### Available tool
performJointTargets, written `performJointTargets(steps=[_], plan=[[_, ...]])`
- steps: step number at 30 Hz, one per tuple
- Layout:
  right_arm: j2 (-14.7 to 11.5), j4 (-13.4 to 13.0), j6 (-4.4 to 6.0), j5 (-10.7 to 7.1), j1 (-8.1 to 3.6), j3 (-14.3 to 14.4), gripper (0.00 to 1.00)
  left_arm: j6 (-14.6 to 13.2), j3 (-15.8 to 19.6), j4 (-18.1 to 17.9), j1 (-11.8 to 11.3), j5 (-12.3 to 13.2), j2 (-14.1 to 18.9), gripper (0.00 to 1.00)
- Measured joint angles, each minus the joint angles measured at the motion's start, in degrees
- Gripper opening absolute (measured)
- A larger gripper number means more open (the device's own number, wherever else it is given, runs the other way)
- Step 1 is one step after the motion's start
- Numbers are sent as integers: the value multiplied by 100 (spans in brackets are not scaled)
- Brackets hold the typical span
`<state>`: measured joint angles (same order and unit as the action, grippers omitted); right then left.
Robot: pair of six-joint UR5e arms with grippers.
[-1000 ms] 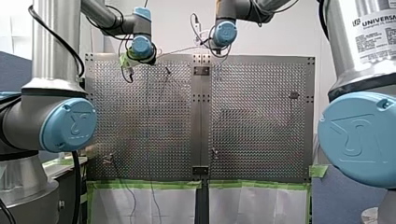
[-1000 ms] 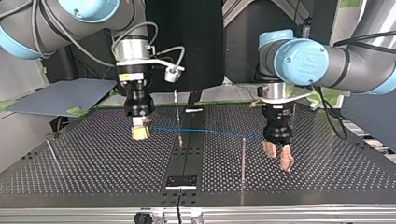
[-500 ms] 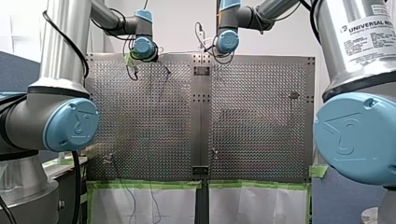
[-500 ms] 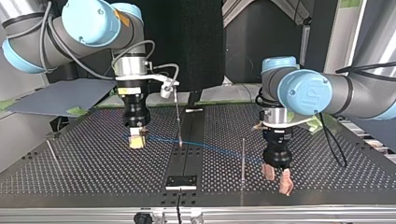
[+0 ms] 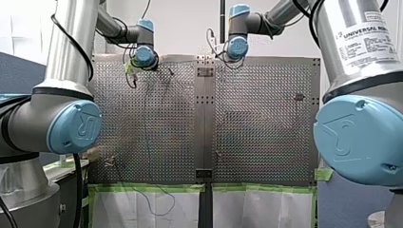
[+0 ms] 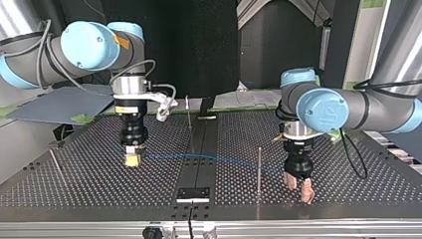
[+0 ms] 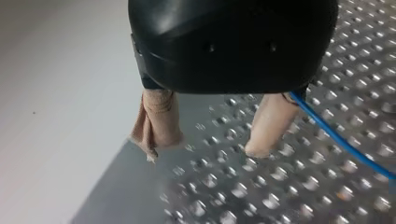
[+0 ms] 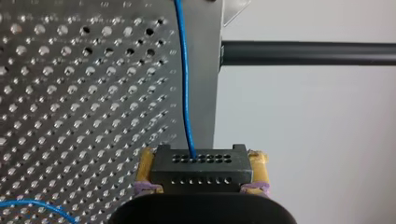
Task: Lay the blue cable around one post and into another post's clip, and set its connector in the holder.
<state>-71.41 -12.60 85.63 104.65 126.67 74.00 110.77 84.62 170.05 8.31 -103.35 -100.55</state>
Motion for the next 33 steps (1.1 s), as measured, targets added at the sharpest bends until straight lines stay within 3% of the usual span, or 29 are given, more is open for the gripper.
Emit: performJointTargets(steps=[12, 19, 33], plan=[[236, 281, 22, 38, -241, 12, 0, 34, 398, -325, -24, 152, -156, 100], [553, 526, 84, 127, -325, 114, 0, 93, 503, -359, 48, 205, -165, 100], [681, -35, 631, 250, -504, 777, 0, 197, 735, -424, 86, 375, -164, 100]])
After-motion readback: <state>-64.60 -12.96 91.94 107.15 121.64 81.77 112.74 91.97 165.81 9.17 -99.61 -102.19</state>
